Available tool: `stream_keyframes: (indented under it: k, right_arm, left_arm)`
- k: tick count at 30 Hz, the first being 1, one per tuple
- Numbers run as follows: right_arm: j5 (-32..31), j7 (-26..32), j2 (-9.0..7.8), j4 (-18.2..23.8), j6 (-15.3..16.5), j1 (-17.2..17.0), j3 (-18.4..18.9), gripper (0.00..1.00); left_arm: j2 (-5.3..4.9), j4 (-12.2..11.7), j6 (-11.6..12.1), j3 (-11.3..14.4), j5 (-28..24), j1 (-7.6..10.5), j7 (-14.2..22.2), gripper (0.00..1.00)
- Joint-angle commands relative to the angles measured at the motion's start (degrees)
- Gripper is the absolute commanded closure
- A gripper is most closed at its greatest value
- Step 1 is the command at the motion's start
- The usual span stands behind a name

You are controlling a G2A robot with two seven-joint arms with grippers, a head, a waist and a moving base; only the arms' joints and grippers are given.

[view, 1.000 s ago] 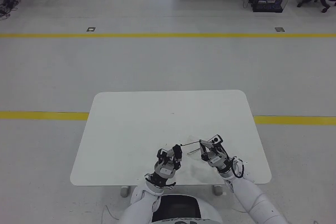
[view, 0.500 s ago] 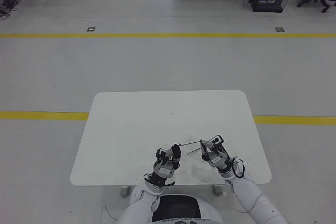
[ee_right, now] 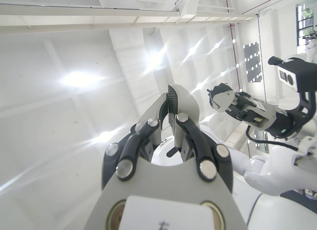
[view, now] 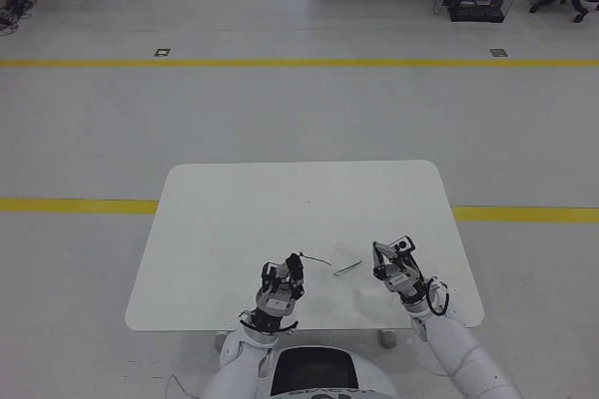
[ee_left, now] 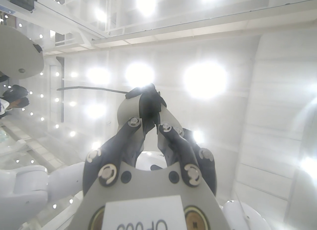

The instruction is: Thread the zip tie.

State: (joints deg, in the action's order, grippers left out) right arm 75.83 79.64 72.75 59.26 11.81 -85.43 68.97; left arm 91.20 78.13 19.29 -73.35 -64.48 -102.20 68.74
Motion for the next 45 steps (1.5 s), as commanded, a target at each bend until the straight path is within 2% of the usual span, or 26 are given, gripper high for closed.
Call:
stream_keyframes:
  k: [1,5,13,15,18,24,25,45]
  right_arm:
    - [0.5,0.0,0.00,0.2,-0.3,-0.1,0.1,0.00]
    - [0.5,0.0,0.00,0.2,-0.3,-0.1,0.1,0.00]
    - [0.5,0.0,0.00,0.2,-0.3,-0.1,0.1,0.00]
    - [0.5,0.0,0.00,0.2,-0.3,-0.1,0.1,0.00]
    - [0.5,0.0,0.00,0.2,-0.3,-0.1,0.1,0.00]
    - [0.5,0.0,0.00,0.2,-0.3,-0.1,0.1,0.00]
    - [0.5,0.0,0.00,0.2,-0.3,-0.1,0.1,0.00]
    - [0.5,0.0,0.00,0.2,-0.3,-0.1,0.1,0.00]
  left_arm:
    - [-0.23,0.8,-0.6,-0.2,-0.8,-0.61,-0.2,1.00]
    - [-0.62,2.2,-0.6,-0.2,-0.5,-1.23,-0.6,1.00]
    - [-0.62,2.2,-0.6,-0.2,-0.5,-1.23,-0.6,1.00]
    - [-0.62,2.9,-2.0,0.6,-1.5,-1.06,-2.0,1.00]
    - [-0.73,4.4,-3.8,1.5,-4.1,-1.61,-1.4,1.00]
    - [-1.08,7.3,-8.9,3.6,-8.3,-2.42,0.3,1.00]
    - [-1.12,7.6,-9.1,3.7,-8.6,-2.51,0.5,1.00]
    - [-1.12,7.6,-9.1,3.7,-8.6,-2.51,0.5,1.00]
